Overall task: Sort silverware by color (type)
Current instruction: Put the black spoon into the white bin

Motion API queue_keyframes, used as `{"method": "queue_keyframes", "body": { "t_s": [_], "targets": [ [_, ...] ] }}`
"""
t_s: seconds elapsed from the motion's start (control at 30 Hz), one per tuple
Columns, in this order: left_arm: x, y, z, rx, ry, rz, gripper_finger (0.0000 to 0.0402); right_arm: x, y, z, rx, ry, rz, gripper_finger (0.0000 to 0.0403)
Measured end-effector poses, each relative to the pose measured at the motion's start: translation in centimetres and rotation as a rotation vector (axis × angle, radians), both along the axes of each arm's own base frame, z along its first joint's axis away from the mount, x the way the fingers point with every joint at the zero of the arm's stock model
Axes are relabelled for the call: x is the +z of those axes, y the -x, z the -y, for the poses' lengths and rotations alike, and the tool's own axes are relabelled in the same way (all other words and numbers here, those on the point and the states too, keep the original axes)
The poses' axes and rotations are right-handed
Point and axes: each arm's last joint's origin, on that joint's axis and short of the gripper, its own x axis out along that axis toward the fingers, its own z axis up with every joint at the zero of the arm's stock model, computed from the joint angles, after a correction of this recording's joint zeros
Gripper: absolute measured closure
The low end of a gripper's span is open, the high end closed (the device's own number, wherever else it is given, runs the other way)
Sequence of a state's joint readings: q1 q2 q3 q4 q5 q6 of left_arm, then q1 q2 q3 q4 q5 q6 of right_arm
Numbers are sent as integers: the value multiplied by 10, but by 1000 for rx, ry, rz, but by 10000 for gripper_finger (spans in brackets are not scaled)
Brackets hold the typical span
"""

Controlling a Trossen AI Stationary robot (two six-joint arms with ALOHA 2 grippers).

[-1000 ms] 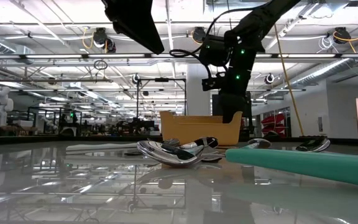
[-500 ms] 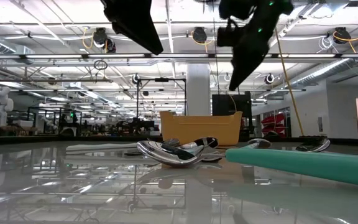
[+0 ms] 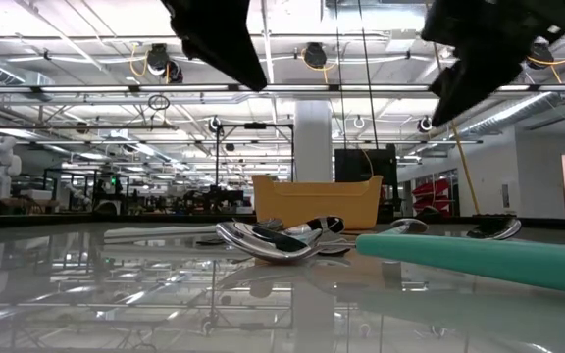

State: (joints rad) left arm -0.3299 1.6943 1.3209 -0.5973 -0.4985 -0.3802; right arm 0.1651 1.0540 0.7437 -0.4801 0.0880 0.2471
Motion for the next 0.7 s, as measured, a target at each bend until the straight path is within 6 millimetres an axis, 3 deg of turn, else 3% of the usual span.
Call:
{"method": "queue_keyframes", "body": {
  "t_s": [0.2,0.37,0.7],
  "targets": [
    [-12,-6,2,-9,-13,-25,339,-14,6,-11,78,35,-24,316],
    [-23,-11,-1,31,5,-50,339,-14,6,-22,119,26,-8,316],
    [-26,-10,9,58,63,-29,339,-18,10,-43,188,4,-26,316]
  ]
}}
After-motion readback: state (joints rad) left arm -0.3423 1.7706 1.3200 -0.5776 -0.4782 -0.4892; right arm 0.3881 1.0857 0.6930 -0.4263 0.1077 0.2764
